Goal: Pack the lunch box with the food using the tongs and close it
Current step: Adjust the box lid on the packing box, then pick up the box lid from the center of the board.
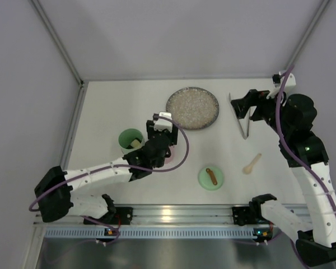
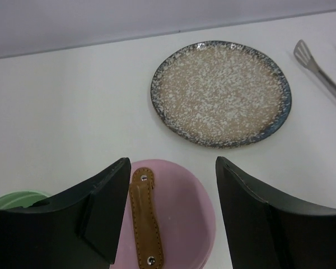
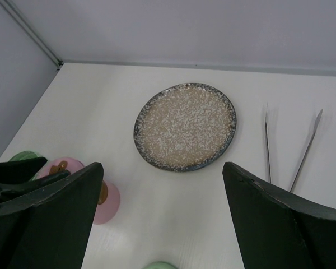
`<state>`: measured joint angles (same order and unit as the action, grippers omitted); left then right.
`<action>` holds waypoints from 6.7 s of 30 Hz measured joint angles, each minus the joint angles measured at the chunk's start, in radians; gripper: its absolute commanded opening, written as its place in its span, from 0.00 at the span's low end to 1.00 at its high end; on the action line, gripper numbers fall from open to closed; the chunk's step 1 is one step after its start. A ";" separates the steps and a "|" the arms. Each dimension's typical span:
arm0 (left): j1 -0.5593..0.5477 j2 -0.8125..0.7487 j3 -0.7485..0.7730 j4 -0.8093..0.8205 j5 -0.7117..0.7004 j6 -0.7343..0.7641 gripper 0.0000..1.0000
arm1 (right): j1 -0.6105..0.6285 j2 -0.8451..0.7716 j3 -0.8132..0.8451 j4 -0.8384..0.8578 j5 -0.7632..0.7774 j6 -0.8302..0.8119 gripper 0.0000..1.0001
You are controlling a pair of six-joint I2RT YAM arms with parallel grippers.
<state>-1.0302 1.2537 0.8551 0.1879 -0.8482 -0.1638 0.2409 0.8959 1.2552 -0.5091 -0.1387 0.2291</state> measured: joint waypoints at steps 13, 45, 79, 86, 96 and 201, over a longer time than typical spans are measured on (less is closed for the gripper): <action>-0.038 0.161 -0.219 0.512 -0.148 -0.016 0.65 | 0.000 -0.017 -0.024 0.015 -0.017 0.000 0.89; -0.131 -0.011 -0.376 0.524 -0.192 -0.027 0.20 | 0.000 -0.061 -0.024 0.011 -0.025 0.000 0.89; -0.187 -0.117 -0.335 0.241 -0.126 -0.289 0.00 | 0.001 -0.073 0.024 -0.007 -0.037 0.002 0.89; -0.186 -0.175 -0.307 0.117 -0.116 -0.308 0.00 | 0.001 -0.074 0.024 -0.008 -0.040 0.004 0.89; -0.144 -0.134 0.032 -0.098 -0.084 -0.200 0.00 | 0.002 -0.071 0.039 -0.008 -0.044 0.018 0.89; -0.351 0.792 0.611 -0.688 0.214 -0.846 0.28 | 0.002 -0.136 0.080 -0.390 0.354 -0.028 0.91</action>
<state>-1.3811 2.0460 1.4662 -0.4999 -0.6346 -1.0103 0.2424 0.7601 1.3350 -0.8989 0.2153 0.2008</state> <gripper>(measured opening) 0.300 0.912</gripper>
